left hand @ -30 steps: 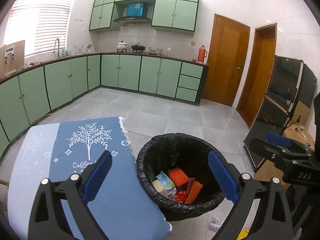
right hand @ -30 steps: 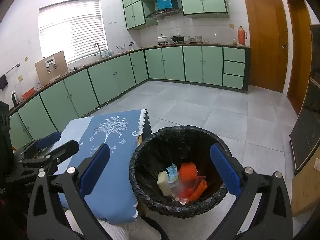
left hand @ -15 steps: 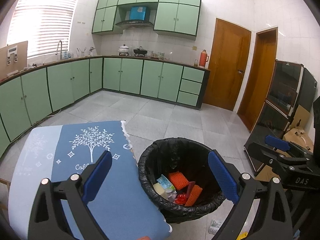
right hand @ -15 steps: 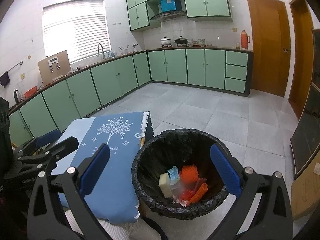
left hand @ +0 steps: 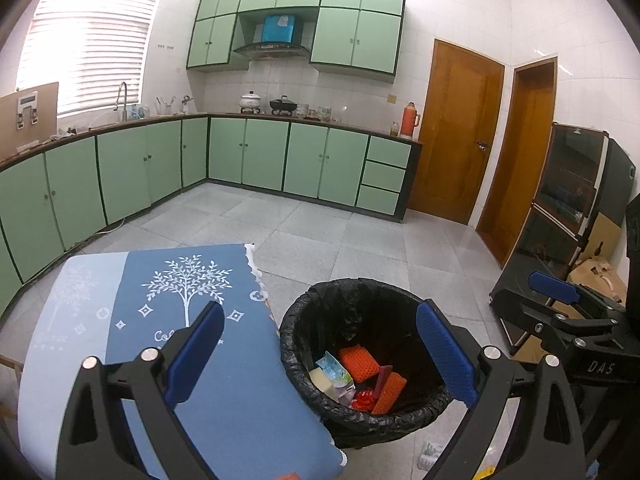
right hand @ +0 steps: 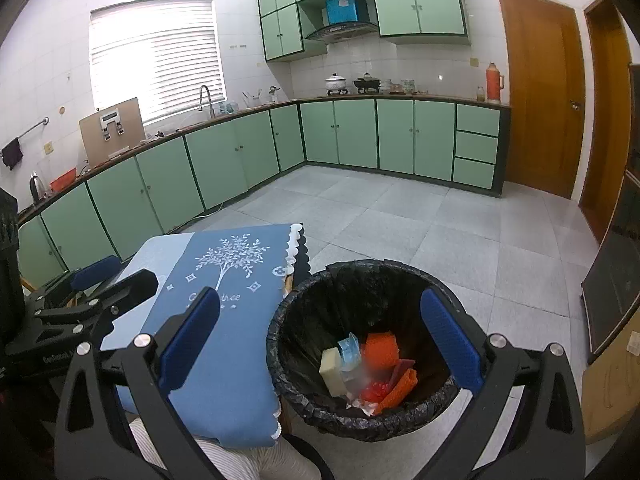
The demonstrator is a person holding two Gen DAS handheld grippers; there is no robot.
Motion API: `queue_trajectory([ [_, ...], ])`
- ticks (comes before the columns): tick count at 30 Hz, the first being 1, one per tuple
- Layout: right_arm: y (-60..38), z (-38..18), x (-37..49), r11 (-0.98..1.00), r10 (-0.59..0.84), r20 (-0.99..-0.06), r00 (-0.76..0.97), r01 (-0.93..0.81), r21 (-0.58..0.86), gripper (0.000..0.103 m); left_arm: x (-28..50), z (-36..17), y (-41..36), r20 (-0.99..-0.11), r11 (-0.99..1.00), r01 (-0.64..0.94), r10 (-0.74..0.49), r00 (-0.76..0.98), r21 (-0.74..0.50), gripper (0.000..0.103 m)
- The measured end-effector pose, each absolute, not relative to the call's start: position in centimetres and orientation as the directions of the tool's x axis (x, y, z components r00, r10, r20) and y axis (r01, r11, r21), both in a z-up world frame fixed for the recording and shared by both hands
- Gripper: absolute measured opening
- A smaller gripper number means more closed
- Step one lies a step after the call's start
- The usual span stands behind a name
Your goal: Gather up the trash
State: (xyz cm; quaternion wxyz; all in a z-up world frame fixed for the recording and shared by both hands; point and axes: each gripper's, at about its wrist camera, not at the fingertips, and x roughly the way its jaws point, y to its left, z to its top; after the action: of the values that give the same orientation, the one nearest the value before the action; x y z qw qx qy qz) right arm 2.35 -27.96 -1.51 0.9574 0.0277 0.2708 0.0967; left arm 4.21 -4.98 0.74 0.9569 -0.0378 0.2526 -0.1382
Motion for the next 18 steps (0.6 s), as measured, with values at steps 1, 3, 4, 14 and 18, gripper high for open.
queue_trajectory([
  [1,-27.93,-1.54,2.34,0.98,0.201,-0.513,0.834,-0.171,0.105,0.098,4.23,0.74,-4.95,-0.474,0.959,0.244,-0.282,0.834,-0.142,0.095],
  [3,-27.83,-1.51,2.33,0.979,0.202,-0.513,0.834,-0.173,0.104,0.098,4.23,0.75,-4.87,-0.476,0.96,0.242,-0.281,0.833,-0.143,0.095],
  [4,-27.79,-1.46,2.3,0.979,0.203,-0.512,0.835,-0.174,0.104,0.098,4.21,0.81,-4.84,-0.475,0.96,0.242,-0.281,0.834,-0.144,0.095],
  [14,-27.59,-1.22,2.28,0.978,0.207,-0.509,0.835,-0.177,0.107,0.098,4.17,0.98,-4.76,-0.473,0.96,0.238,-0.279,0.836,-0.146,0.095],
  [18,-27.54,-1.2,2.28,0.978,0.208,-0.509,0.835,-0.178,0.107,0.098,4.17,0.99,-4.75,-0.472,0.96,0.238,-0.279,0.836,-0.145,0.095],
])
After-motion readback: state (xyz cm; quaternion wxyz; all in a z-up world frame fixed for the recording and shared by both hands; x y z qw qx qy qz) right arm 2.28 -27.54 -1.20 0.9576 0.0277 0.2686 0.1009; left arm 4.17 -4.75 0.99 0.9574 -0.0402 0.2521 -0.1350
